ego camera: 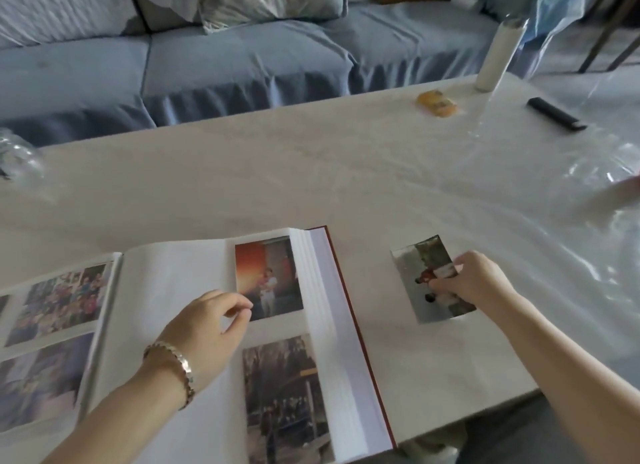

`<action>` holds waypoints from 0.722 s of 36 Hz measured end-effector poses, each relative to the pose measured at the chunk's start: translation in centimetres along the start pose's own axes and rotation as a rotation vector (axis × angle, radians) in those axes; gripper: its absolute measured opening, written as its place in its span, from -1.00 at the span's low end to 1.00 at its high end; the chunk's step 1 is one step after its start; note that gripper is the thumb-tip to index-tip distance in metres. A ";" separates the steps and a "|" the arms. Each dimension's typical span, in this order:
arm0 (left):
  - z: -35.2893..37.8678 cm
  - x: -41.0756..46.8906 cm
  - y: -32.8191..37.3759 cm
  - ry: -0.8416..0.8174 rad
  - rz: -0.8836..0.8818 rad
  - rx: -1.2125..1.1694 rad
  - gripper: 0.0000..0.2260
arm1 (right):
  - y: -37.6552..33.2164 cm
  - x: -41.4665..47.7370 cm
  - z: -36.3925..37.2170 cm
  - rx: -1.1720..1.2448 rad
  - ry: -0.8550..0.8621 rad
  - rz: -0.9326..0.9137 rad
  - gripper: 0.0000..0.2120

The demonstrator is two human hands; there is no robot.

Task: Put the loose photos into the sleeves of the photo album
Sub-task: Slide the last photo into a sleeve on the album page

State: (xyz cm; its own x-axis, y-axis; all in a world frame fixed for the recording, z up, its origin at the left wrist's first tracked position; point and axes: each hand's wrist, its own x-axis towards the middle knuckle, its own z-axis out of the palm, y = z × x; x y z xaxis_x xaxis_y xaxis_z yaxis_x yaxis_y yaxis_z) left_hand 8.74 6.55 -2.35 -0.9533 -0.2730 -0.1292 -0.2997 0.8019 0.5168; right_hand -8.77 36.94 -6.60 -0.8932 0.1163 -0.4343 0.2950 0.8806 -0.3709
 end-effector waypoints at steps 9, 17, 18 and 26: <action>0.7 0.0 0.2 -0.118 -0.093 -0.357 -0.90 | -5.0 -6.1 0.4 0.903 -0.107 -0.168 -0.80; -0.1 -1.9 0.7 -0.190 -0.273 -0.925 -0.64 | -11.8 -13.8 4.6 1.022 -0.370 -0.438 -0.93; -0.4 -2.2 0.2 -0.105 -0.311 -0.965 -0.76 | -12.5 -14.6 5.2 1.030 -0.404 -0.456 -0.92; -3.7 -5.5 -7.2 0.503 -0.511 -1.099 -0.88 | -17.7 -18.1 11.4 0.588 -0.505 -0.684 -0.89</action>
State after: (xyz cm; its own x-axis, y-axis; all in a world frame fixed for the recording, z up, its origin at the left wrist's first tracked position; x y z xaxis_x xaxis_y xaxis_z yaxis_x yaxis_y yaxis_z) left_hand 16.26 0.32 -2.18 -0.5520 -0.7740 -0.3101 -0.2059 -0.2338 0.9502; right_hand 6.03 14.01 -1.56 -0.7259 -0.6505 -0.2234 0.0181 0.3065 -0.9517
